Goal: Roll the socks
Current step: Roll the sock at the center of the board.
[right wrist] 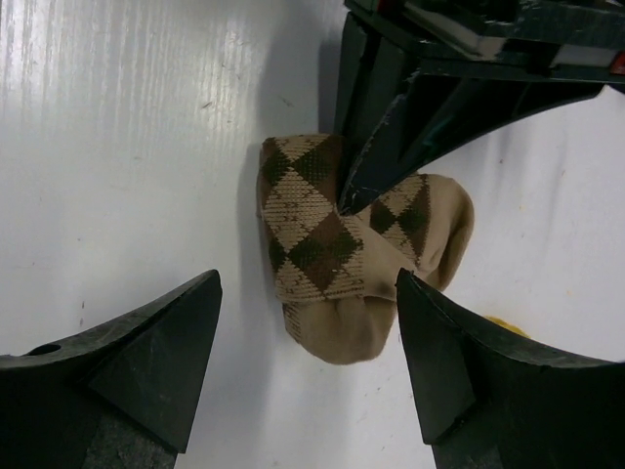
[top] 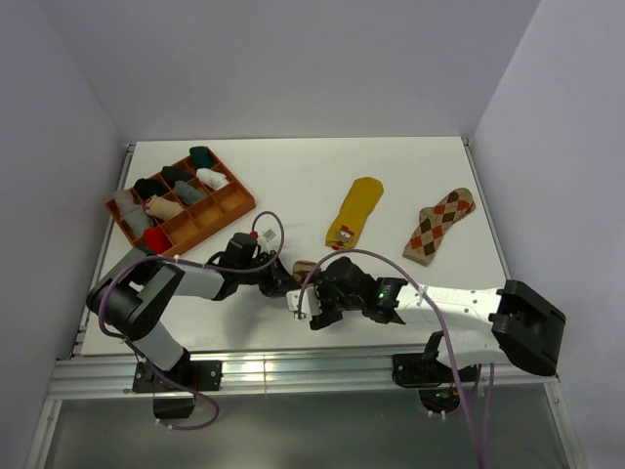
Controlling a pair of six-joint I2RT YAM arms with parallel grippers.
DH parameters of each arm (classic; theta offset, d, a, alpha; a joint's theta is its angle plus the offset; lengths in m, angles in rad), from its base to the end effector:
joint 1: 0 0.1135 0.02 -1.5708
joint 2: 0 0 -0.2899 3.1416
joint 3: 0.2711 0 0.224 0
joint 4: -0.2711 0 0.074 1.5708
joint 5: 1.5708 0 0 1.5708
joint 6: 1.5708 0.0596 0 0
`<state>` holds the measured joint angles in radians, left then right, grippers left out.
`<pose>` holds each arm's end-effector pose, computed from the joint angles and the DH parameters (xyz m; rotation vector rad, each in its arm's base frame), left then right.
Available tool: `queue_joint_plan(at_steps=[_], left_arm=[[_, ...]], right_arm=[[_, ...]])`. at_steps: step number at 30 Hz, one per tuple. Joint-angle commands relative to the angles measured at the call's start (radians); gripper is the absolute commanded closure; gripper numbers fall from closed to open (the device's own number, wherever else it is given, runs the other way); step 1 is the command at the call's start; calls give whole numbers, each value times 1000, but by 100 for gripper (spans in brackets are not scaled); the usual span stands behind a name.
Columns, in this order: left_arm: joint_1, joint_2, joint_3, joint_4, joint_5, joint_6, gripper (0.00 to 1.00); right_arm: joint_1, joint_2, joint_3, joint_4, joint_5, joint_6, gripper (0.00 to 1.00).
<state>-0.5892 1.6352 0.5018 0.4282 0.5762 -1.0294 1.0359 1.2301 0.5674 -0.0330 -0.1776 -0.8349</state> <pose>0.2138 -0.1819 0.1523 -0.2191 2.6017 -1.3940 0.1092 0.2050 0.2162 -1.8830 1.2711 0.3076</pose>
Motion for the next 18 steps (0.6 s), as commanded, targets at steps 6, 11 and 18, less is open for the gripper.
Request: queue_joint_plan(at_steps=[6, 11, 18], left_arm=[[11, 55, -17, -157, -70, 86, 100], [17, 48, -13, -166, -52, 101, 100], [22, 38, -11, -163, -18, 134, 100]], right_arm=[[10, 147, 38, 76, 41, -63, 25], [10, 196, 66, 90, 53, -70, 29], [-28, 295, 170, -37, 11, -49, 54]])
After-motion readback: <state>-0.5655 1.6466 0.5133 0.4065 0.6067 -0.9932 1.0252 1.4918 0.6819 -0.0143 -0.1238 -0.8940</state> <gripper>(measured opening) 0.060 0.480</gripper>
